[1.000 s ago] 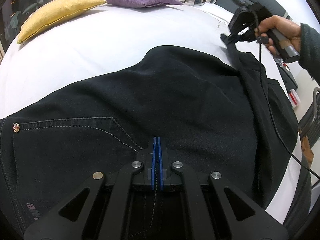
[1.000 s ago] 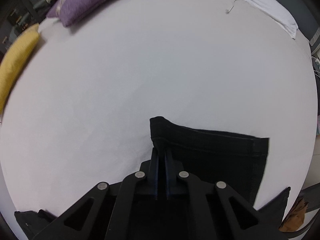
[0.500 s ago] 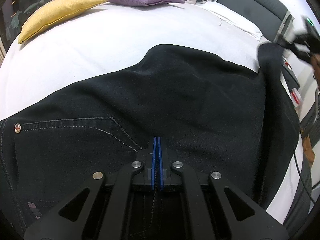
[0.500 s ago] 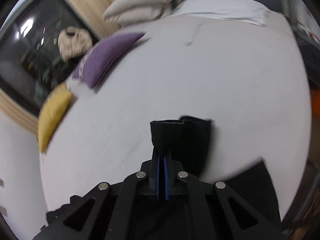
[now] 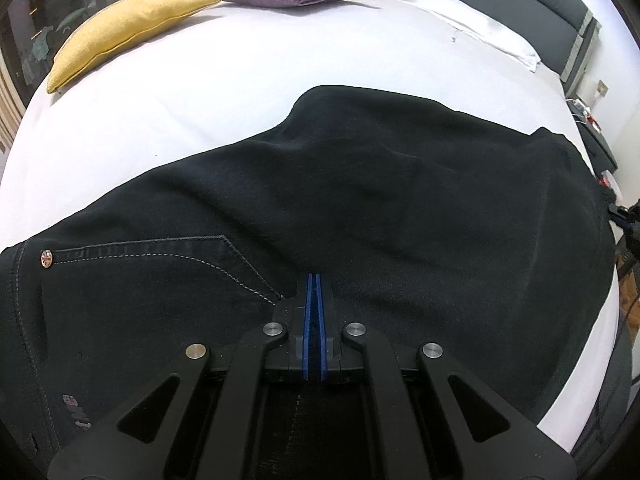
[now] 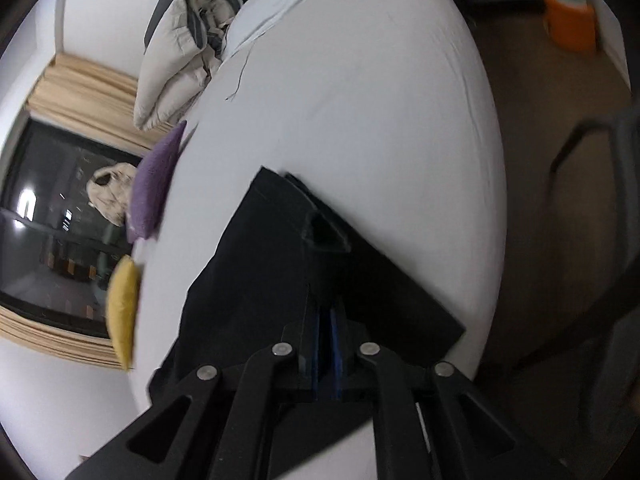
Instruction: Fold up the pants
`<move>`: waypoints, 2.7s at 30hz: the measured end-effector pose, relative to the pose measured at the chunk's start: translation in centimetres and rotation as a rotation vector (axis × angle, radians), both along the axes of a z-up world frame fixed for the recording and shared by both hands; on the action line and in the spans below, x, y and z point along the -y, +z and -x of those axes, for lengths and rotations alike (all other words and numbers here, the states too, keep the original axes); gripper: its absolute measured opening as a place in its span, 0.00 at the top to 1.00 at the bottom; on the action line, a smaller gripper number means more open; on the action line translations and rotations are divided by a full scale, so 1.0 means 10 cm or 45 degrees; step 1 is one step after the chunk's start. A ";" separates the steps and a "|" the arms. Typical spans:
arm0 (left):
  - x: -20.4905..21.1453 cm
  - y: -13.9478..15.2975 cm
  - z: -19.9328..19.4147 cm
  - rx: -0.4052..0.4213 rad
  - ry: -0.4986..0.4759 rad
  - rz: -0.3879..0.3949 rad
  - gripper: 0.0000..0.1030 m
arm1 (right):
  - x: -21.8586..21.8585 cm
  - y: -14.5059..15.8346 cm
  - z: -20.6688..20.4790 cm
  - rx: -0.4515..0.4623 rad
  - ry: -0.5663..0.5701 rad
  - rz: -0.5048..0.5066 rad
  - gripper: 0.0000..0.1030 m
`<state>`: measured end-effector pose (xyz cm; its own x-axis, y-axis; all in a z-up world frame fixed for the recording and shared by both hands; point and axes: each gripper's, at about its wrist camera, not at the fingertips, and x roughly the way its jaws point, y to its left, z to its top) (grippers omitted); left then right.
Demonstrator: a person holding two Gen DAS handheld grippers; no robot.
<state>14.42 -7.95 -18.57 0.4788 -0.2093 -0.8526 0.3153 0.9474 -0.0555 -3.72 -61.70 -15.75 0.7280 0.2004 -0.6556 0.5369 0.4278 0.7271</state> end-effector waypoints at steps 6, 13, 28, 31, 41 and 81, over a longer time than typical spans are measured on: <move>0.09 0.00 0.01 0.003 0.010 -0.028 0.98 | 0.06 -0.16 0.03 0.070 -0.034 -0.118 0.49; 0.13 0.00 0.03 0.001 0.029 -0.025 0.98 | 0.14 -0.22 -0.10 0.034 -0.004 -0.106 0.94; 0.02 0.00 0.14 0.058 -0.132 -0.091 0.98 | 0.10 -0.40 0.44 -0.013 -0.095 -0.067 0.98; 0.01 0.02 0.17 0.060 -0.166 -0.125 0.98 | 0.09 -0.30 0.44 -0.013 -0.090 -0.022 0.97; -0.04 0.08 0.31 0.106 -0.184 -0.249 0.98 | 0.22 -0.41 0.51 -0.006 -0.097 -0.117 0.96; -0.13 -0.02 1.26 -0.004 -0.354 -0.172 0.98 | -1.54 -0.07 0.01 -0.056 0.607 -0.131 0.88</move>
<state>1.84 -6.66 -18.76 0.4163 -0.2166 -0.8830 0.5634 0.8237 0.0636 -3.84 -46.32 -16.47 0.5114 0.5703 -0.6428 0.3296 0.5607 0.7596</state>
